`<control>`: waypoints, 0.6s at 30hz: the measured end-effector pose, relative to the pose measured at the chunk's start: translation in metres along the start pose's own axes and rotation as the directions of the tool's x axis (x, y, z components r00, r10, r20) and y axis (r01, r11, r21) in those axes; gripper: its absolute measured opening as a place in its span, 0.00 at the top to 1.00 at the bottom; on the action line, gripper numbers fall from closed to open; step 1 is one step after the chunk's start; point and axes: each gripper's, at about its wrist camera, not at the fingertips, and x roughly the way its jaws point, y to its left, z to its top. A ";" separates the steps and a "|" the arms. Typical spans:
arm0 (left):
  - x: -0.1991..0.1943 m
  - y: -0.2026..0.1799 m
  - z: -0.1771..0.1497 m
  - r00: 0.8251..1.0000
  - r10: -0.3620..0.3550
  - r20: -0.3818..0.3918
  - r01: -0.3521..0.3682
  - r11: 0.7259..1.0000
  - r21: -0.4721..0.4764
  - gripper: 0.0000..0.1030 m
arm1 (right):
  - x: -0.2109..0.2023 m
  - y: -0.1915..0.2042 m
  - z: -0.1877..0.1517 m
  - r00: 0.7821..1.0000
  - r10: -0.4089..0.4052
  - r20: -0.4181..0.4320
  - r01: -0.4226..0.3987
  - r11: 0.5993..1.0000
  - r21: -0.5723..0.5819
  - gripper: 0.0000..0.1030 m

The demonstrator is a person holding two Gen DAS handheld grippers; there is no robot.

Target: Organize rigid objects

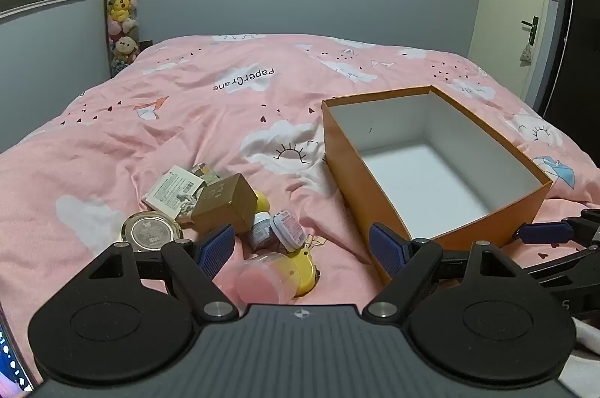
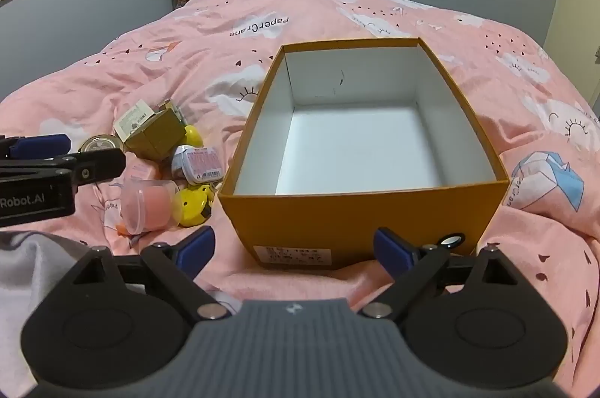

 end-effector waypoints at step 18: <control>0.001 0.002 -0.002 1.000 0.004 -0.006 -0.004 1.000 -0.001 0.08 | 0.000 -0.002 -0.001 1.000 0.007 -0.013 -0.006 1.000 0.008 0.09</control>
